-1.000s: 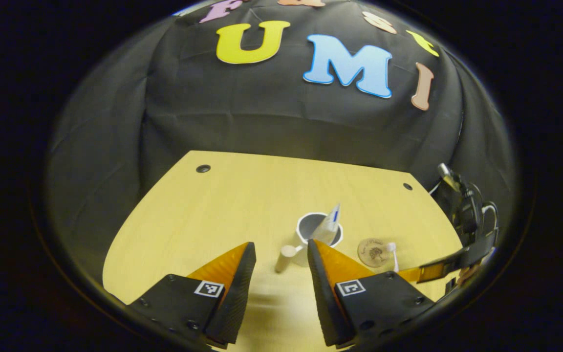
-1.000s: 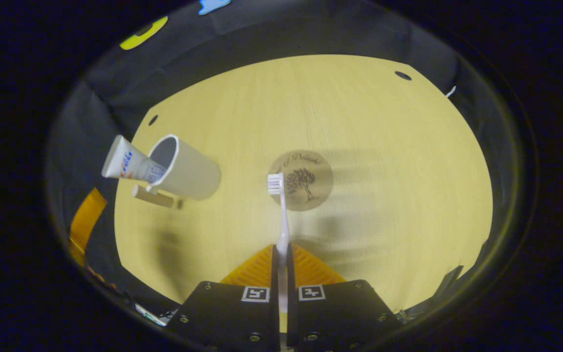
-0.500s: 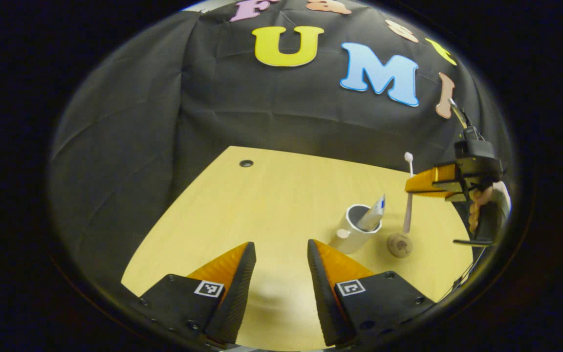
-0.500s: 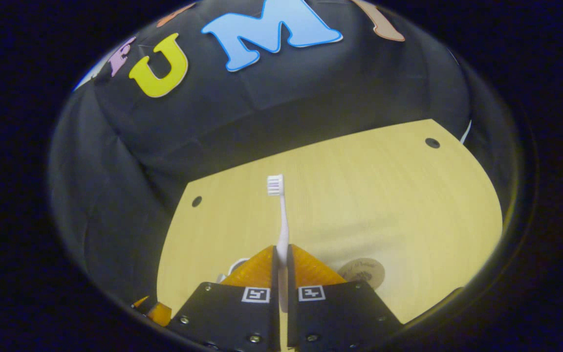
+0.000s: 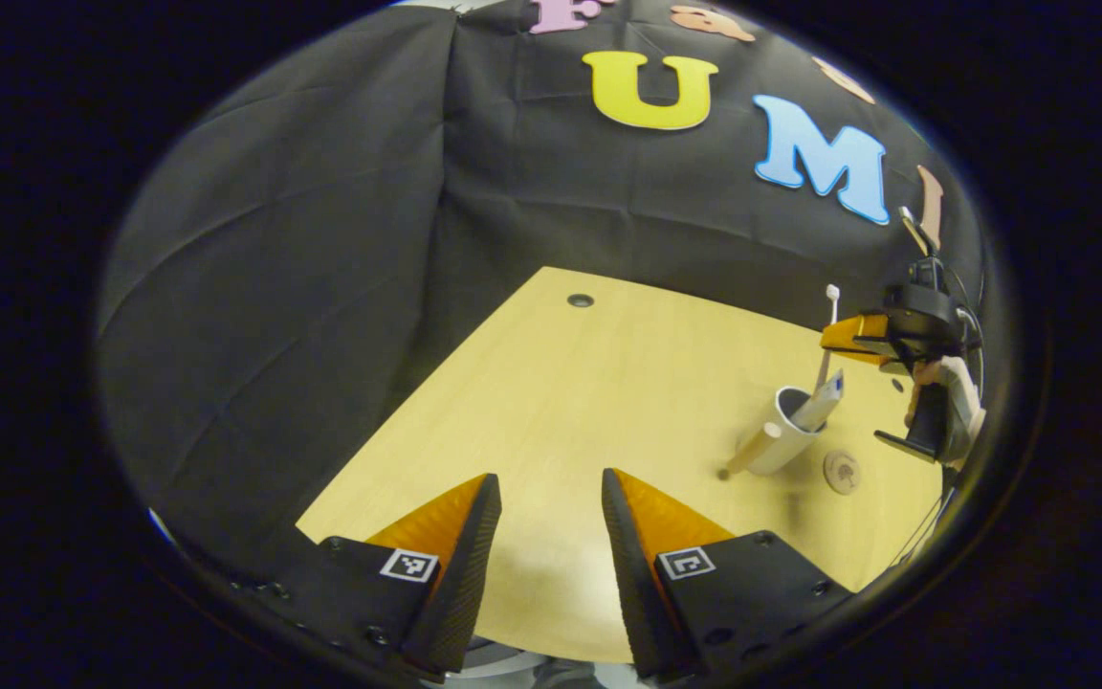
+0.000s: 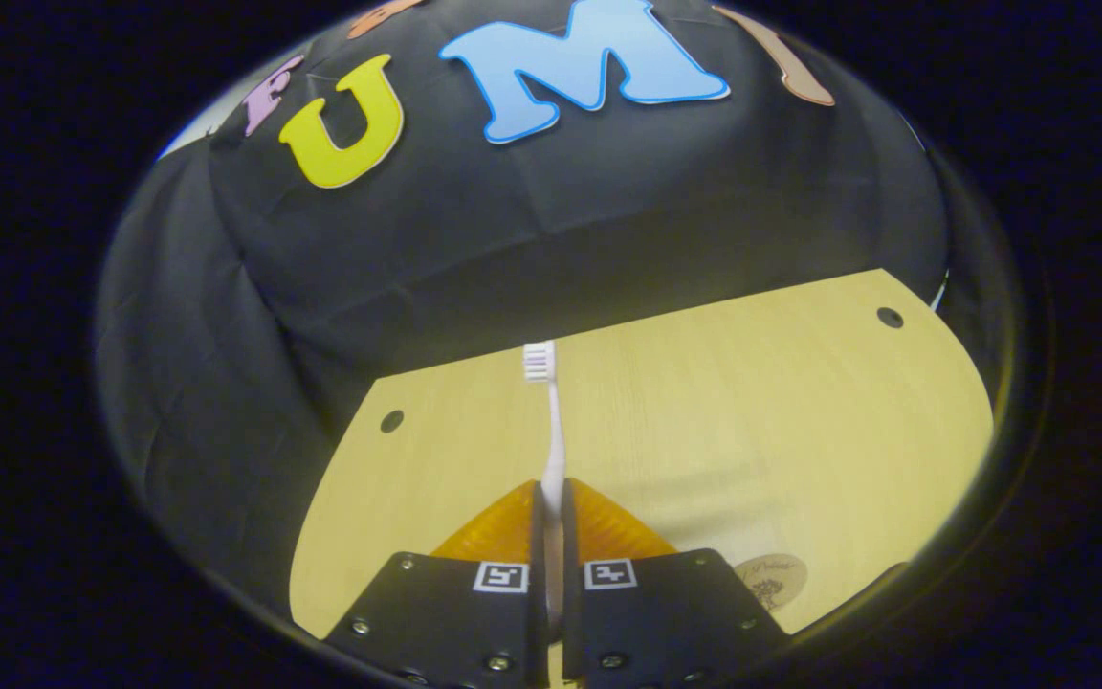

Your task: Put the toothbrush and toothpaste on the desktop into the cup, then pick up the cup and place it on the coaster on the desktop.

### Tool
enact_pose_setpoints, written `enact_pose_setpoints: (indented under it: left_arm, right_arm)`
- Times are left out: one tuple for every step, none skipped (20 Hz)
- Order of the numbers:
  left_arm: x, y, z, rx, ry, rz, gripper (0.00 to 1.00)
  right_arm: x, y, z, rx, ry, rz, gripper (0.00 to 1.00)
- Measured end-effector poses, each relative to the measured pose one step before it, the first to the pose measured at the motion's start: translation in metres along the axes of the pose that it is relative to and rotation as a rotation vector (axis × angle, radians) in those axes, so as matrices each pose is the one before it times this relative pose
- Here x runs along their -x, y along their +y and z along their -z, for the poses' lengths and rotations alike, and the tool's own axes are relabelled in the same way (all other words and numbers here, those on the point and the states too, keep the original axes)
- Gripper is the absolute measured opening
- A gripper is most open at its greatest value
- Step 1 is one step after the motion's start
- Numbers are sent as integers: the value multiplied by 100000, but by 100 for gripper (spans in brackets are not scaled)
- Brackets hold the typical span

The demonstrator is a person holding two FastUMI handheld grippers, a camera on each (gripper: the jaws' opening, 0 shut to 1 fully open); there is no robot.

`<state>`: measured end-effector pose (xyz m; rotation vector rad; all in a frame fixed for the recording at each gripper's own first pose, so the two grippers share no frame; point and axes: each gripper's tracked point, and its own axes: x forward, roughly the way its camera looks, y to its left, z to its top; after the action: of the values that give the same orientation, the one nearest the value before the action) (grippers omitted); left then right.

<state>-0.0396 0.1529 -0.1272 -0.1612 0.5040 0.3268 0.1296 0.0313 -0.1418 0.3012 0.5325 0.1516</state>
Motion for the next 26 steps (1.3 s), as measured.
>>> enact_pose_setpoints:
  left_arm:
    - [25,710,106,605,330,-1037,69]
    - [47,321,104,473,353,-769,67]
    - [-2,169,32,241,93,-410,67]
    - [-37,186,126,-32,-98,-56,67]
    - [-70,-77,106,-273,106,306,67]
    - [-114,-284,-122,-407,-133,624,67]
    - [72,-510,-247,-484,-59,838,67]
    - [-303,-623,-142,-634,-67,1190,67]
    - [-118,-755,-85,-859,-92,1652,67]
    - [-169,-681,-108,-1129,-310,1553,67]
    - [-199,-822,-283,-1449,-279,1568,67]
    - [-110,-923,-240,-1581,-202,1524,67]
    - [-48,-708,-140,-1456,-212,1532,67]
    - [-206,-807,-192,-1298,-263,2051,67]
    - [-157,-925,-228,-1559,-146,2473,69]
    - [-322,-782,-335,-2087,-44,2404,70]
    - [-592,-975,-394,-2632,6,2566,70]
    - [-341,-910,-271,-2874,-101,3083,71]
    - [-358,-1090,-362,-3244,2,3335,70]
    - [-466,-852,-409,-3501,201,3143,69]
    - [-511,-840,-334,-3374,267,3115,68]
    - [-470,-763,-152,-3131,555,3676,67]
    - [-443,-930,-267,-3221,703,4237,69]
    - [-339,-735,-53,-3974,986,3804,71]
    - [-484,-471,-306,-4347,1069,3323,69]
    - [-478,-441,-223,-4394,1052,3137,67]
  right_arm:
    - [-329,-76,323,630,523,-199,7]
    - [-112,115,243,136,155,-759,7]
    - [-324,177,444,88,250,-397,7]
    - [-127,141,550,-261,568,-479,7]
    - [120,-28,907,-114,785,-190,7]
    - [308,49,300,-32,-611,-312,4]
    - [338,-193,36,-382,-704,412,7]
    - [442,87,48,-514,-752,-868,7]
    - [104,160,320,-293,154,-528,10]
    - [385,4,283,597,313,-194,11]
    - [642,-70,273,307,-96,-51,10]
    - [543,-28,176,-41,-191,-565,11]
    - [474,-49,252,-77,-233,19,13]
    - [558,-231,234,188,-60,263,13]
    - [721,-305,326,51,-103,374,15]
    - [727,-240,172,-204,-378,142,15]
    - [592,-294,164,-412,-340,449,15]
    - [695,-336,137,-408,-213,326,15]
    - [637,-430,335,-326,87,673,14]
    - [580,-510,222,-346,249,750,14]
    - [585,-509,360,-531,276,801,15]
    - [622,-625,267,-775,185,1050,14]
    - [588,-673,295,-1007,89,1092,14]
    - [633,-661,190,-1056,-141,1290,14]
    - [629,-790,232,-1084,-244,1411,14]
    - [685,-847,264,-1156,-290,1770,15]
